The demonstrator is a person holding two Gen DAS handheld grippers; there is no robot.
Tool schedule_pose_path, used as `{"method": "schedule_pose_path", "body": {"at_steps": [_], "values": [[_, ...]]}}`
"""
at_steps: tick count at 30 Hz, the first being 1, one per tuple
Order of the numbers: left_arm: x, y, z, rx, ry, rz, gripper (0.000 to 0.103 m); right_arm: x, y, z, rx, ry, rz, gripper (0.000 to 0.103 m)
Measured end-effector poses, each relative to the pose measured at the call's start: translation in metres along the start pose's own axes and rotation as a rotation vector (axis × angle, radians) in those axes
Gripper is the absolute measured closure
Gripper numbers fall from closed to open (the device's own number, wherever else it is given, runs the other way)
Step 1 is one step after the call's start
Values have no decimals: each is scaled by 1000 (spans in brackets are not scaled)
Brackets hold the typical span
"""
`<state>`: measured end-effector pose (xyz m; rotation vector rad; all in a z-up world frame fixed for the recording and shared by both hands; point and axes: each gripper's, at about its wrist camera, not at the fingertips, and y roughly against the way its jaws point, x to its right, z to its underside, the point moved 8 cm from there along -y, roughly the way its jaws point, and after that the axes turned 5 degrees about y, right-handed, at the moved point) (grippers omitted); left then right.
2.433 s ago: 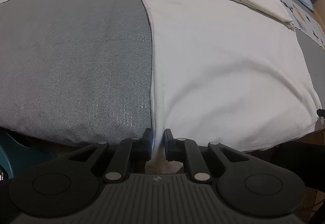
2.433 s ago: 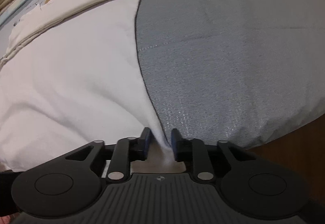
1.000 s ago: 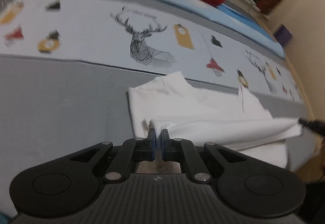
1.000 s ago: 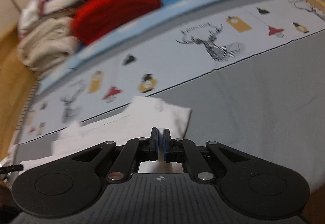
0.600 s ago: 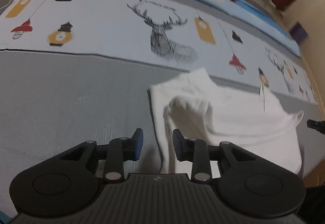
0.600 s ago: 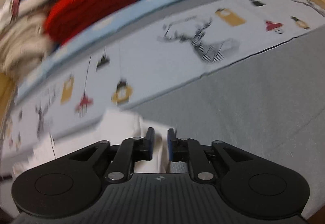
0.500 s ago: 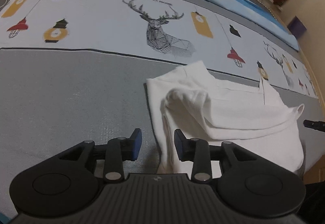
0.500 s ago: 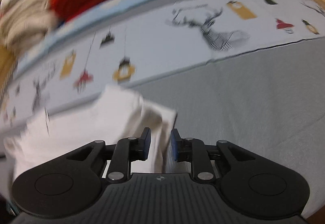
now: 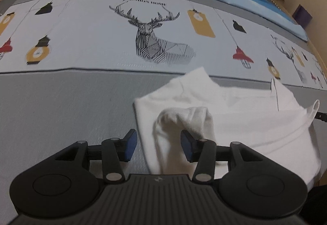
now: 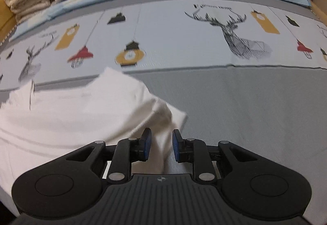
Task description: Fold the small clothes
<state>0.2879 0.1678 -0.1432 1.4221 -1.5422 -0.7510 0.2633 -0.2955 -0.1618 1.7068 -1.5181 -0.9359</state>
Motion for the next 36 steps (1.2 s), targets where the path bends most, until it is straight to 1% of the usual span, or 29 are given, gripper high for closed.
{"method": "schedule_pose_path", "body": {"at_steps": [3,8,11,14,15,16,17,20,22,25,28,30,31,32,33,34,36], "values": [[4,-9,-10,5,0,8,51,-3,-7,-11,18,5,4,80],[6,-17,-22,18,20,25,51,2,-19,-26,30,-52,-2,80],[10,-20,-28,27,10,35,51,2,-26,-33,38,-72,-12,80],[12,-22,-31,38,0,42,52,-5,-32,-37,41,-45,-24,80],[13,-22,-33,42,-2,43,56,-6,-34,-38,41,-38,-24,81],[13,-22,-34,47,-3,47,59,-7,-36,-39,40,-37,-22,84],[13,-22,-36,49,-3,55,66,-7,-37,-41,40,-42,-24,91],[10,-23,-39,46,8,64,66,-8,-38,-43,39,-58,-48,91],[10,-23,-40,42,11,70,66,-7,-37,-44,42,-55,-38,91],[13,-24,-39,36,-12,79,65,-3,-37,-44,29,-72,-38,87],[17,-27,-39,35,-38,77,65,-1,-40,-39,-1,-82,-58,77],[18,-28,-40,37,-42,74,66,-2,-43,-36,-18,-62,-43,77],[19,-28,-40,39,-49,72,68,-4,-44,-35,-22,-47,-38,77],[19,-26,-41,47,-56,74,92,-6,-44,-34,-22,-41,-41,86],[18,-23,-43,55,-60,79,97,-7,-42,-36,-11,-39,-41,95],[15,-18,-47,80,-52,75,97,-8,-39,-40,15,-38,-40,95],[1,-8,-60,141,13,48,98,-5,-28,-52,91,-73,-46,96]]}}
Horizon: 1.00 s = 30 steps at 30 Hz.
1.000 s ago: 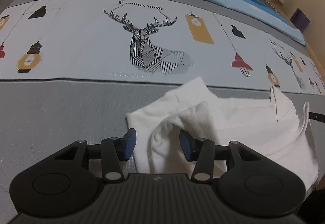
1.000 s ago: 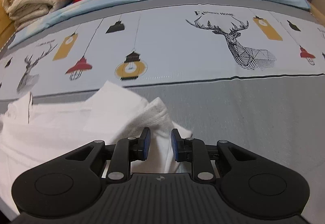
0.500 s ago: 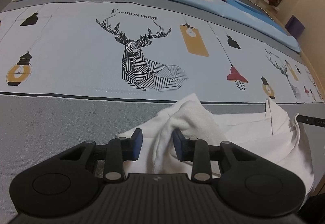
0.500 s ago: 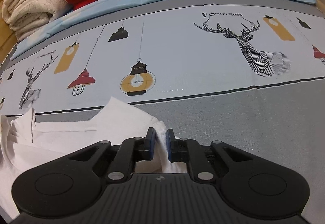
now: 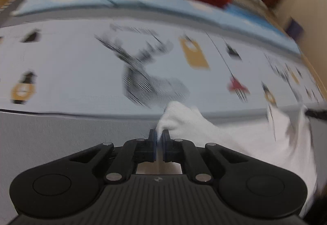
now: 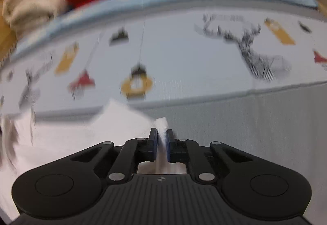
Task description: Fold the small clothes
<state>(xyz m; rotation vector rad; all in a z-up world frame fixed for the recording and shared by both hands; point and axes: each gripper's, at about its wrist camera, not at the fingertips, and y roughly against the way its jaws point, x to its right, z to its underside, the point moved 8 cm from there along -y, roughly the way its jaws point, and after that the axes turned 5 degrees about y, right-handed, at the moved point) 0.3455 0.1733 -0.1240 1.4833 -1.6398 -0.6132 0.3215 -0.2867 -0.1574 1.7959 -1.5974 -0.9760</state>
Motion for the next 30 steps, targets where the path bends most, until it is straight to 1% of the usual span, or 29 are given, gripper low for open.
{"method": "schedule_pose_path", "body": {"at_steps": [1,2,3,4,6,7,8,10,12,13,14,15,16,17,18,19,21,22,23,24,25,26,27,28,29,30], "values": [[-9,3,-6,19,56,-6,98,4,7,-10,52,-70,-23,96],[-18,3,-10,33,100,-29,98,10,11,-16,90,-141,-48,96],[-23,2,-11,35,120,-55,98,17,13,-20,118,-203,-48,96],[-25,-1,-10,30,123,-78,100,24,12,-21,124,-241,-18,96],[-23,-6,-9,19,101,-107,103,32,3,-19,98,-262,49,96],[-23,-6,-10,31,82,-134,103,32,-1,-19,83,-267,62,96],[-24,-4,-13,49,84,-149,103,30,-4,-19,74,-266,70,96],[-32,0,-18,69,151,-147,103,26,-5,-23,83,-242,100,96],[-35,-2,-19,50,193,-127,103,23,-3,-27,108,-241,102,96],[-33,-3,-18,31,203,-98,102,21,-3,-28,110,-233,106,95],[-31,-6,-15,3,208,-61,100,21,-6,-27,94,-222,116,91],[-29,-7,-11,-33,207,-25,93,23,-9,-25,70,-220,125,88],[-24,-8,-6,-64,199,7,88,24,-13,-21,38,-225,128,81],[-19,-9,0,-90,182,25,75,25,-14,-17,16,-231,124,81],[-17,-8,6,-110,163,28,67,27,-13,-15,10,-234,121,81],[-14,-8,12,-137,143,31,64,28,-11,-13,7,-233,115,81],[-13,-10,26,-191,132,31,64,29,-7,-8,-9,-235,85,76],[-14,-11,33,-219,127,19,64,29,-7,-3,-32,-237,58,70],[-14,-12,38,-232,117,7,64,28,-8,4,-65,-236,30,66],[-13,-12,42,-241,104,3,65,25,-9,12,-105,-223,8,65],[-13,-12,45,-249,92,2,69,23,-11,18,-138,-198,3,65],[-12,-11,48,-250,81,3,91,21,-12,26,-170,-158,6,66],[-12,-8,51,-245,72,5,100,17,-12,30,-184,-122,14,66],[-11,-5,51,-226,65,1,100,14,-10,34,-188,-85,25,69],[-12,1,50,-199,67,-3,100,10,-8,35,-185,-65,24,92],[-13,7,48,-177,86,0,100,8,-5,35,-172,-60,12,97]]}}
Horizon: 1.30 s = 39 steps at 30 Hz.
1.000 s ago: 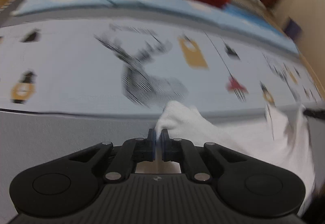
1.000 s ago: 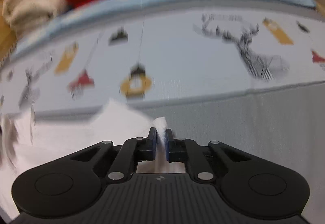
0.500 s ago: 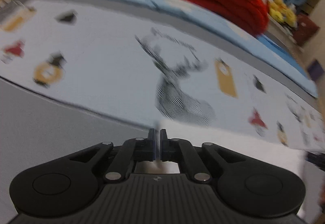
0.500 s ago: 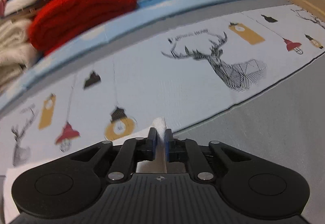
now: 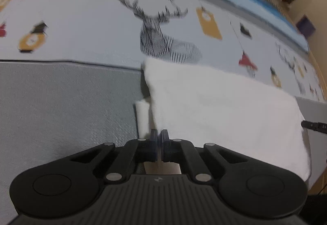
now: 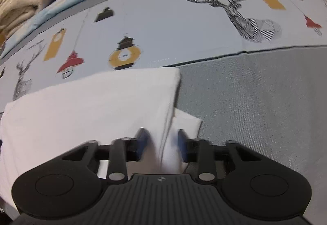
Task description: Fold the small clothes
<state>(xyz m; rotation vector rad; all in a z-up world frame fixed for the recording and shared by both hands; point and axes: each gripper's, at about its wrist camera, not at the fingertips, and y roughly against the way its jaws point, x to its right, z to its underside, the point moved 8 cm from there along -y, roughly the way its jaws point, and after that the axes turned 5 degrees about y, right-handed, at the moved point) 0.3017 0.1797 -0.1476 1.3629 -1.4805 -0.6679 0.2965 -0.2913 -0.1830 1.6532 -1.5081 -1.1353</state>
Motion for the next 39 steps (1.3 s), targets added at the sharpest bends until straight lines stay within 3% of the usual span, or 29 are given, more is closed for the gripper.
{"method": "schedule_pose_path", "body": {"at_steps": [2,6,7,8,9,10,11,13,15,18,20,21,22,23,25,29,32,34,35,37,39], "values": [[-5,9,1,19,51,18,100,-1,11,-4,57,-24,-16,98],[-18,3,19,-58,95,-43,99,3,21,-8,120,-61,-4,98],[-21,1,22,-71,110,-47,96,5,19,-6,107,-67,20,91],[-24,2,22,-70,130,-41,87,10,16,-2,86,-82,52,74],[-28,2,20,-61,161,-29,69,15,14,1,65,-104,73,66],[-32,3,18,-47,196,-15,60,19,11,6,40,-129,74,54],[-35,3,15,-38,228,0,48,20,9,8,24,-147,56,52],[-39,-1,14,-44,273,28,45,22,7,13,1,-172,13,50],[-37,-9,12,-61,294,50,45,23,3,18,-15,-184,-1,41],[-30,-19,7,-63,267,49,45,21,-6,26,-48,-195,-5,35],[-21,-24,3,-45,231,38,50,16,-10,24,-39,-168,-9,38],[-16,-26,0,-37,209,42,74,14,-10,22,-32,-155,-4,45],[-11,-29,-1,-36,186,54,89,12,-12,19,-20,-144,-9,68],[-7,-31,-3,-31,171,53,93,9,-13,16,-13,-142,-24,82],[-4,-31,-11,-8,141,30,95,7,-16,9,-2,-157,-48,90],[4,-12,-39,135,111,35,96,3,-11,-16,94,-138,-38,93],[14,1,-56,243,78,18,91,-3,1,-42,207,-156,-55,92],[11,6,-60,274,91,-24,64,-6,5,-53,263,-140,-29,85],[10,5,-59,249,113,-3,44,-4,5,-56,276,-131,14,73],[5,-4,-47,137,159,49,40,2,5,-57,264,-115,93,57],[-1,-10,-31,40,171,40,40,9,7,-53,251,-122,96,58]]}}
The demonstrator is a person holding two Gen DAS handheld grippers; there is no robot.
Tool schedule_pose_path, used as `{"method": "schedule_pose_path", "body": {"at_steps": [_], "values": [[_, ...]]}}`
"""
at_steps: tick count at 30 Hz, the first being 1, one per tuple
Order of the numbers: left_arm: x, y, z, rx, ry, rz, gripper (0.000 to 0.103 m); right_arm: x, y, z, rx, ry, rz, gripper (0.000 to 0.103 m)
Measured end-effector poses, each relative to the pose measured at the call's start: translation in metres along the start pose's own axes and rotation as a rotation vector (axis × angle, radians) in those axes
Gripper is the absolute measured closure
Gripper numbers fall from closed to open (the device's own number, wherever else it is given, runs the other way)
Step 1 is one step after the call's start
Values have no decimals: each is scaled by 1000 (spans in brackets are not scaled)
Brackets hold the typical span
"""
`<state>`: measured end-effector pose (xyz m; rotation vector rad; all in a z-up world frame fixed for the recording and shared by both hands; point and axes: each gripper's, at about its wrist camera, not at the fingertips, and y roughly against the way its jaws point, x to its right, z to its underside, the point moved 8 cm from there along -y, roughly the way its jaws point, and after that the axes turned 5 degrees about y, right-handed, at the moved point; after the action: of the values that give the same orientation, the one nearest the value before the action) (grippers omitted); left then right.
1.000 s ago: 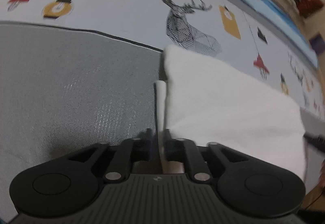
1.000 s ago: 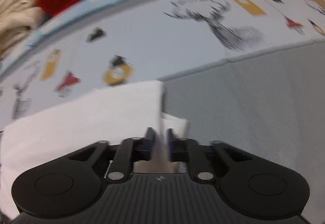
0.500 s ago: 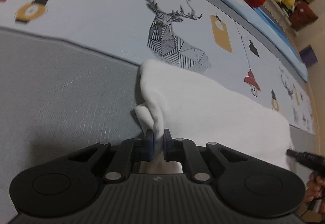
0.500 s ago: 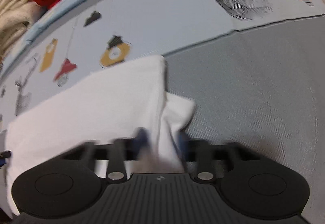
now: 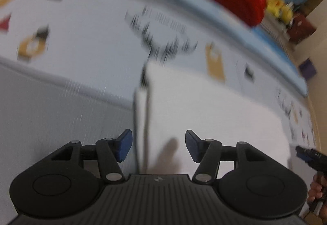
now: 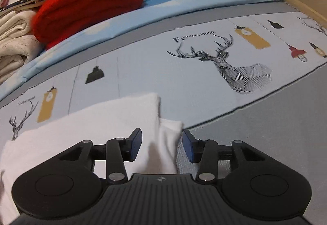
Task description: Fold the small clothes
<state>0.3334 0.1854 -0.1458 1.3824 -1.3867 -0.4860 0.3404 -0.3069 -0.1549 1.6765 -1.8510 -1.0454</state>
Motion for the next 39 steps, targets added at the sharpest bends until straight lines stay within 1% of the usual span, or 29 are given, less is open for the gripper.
{"method": "schedule_pose_path", "body": {"at_steps": [2,4,7,8,10,11,12,13,14,15,16,17,19,20,22,24,25,26,27,29,30,31,32,33,34,36,37,38,39], "values": [[-6,-4,16,-77,-19,-16,40,11,2,6,-44,-38,-23,57],[-11,-5,31,-136,-23,-9,41,19,1,23,-140,-62,-74,57],[-15,-3,52,-187,-48,-10,42,23,8,54,-263,-42,-117,56],[-15,-2,58,-198,-65,-23,44,22,11,60,-281,-25,-127,56],[-18,2,71,-213,-96,-45,51,24,20,72,-304,4,-145,56],[-17,2,75,-211,-112,-48,63,24,22,76,-316,13,-148,56],[-16,4,79,-205,-128,-53,83,24,24,83,-335,22,-150,56],[-16,6,81,-194,-134,-52,93,26,25,91,-364,31,-148,56],[-15,11,79,-171,-126,-44,95,25,24,96,-386,41,-142,65],[-14,18,76,-142,-109,-30,96,25,26,101,-398,57,-129,80],[-13,25,74,-119,-95,-17,96,25,31,103,-388,66,-119,92],[-13,32,74,-105,-87,-14,96,25,37,99,-359,41,-140,94],[-16,30,78,-123,-102,-62,96,28,49,90,-303,-29,-183,95],[-16,24,83,-153,-125,-99,96,32,52,89,-301,-49,-182,95],[-16,21,96,-201,-169,-166,93,36,47,102,-357,-53,-141,94],[-12,36,91,-174,-165,-166,89,37,45,113,-416,-42,-107,91],[-10,48,86,-141,-157,-160,86,38,48,116,-436,-38,-85,85],[-6,62,81,-100,-157,-147,78,38,53,113,-431,-25,-68,79],[-1,74,77,-63,-166,-132,73,39,62,106,-395,-2,-45,79],[10,92,71,17,-190,-116,72,40,89,81,-257,60,20,77],[14,98,70,60,-202,-118,68,38,104,70,-189,82,31,76],[19,101,69,107,-219,-124,65,34,122,57,-106,93,23,71],[23,100,70,153,-237,-137,56,31,137,49,-28,92,2,62],[26,97,72,191,-257,-154,53,27,153,43,50,91,-22,58],[30,90,74,203,-280,-174,53,21,169,39,129,96,-43,52],[35,78,77,166,-331,-219,53,14,184,40,220,108,-48,51],[40,79,78,177,-342,-214,53,9,188,46,259,114,-52,50],[43,81,79,189,-348,-202,53,6,186,54,266,124,-56,50],[45,80,79,187,-350,-193,53,1,178,61,225,145,-48,50]]}}
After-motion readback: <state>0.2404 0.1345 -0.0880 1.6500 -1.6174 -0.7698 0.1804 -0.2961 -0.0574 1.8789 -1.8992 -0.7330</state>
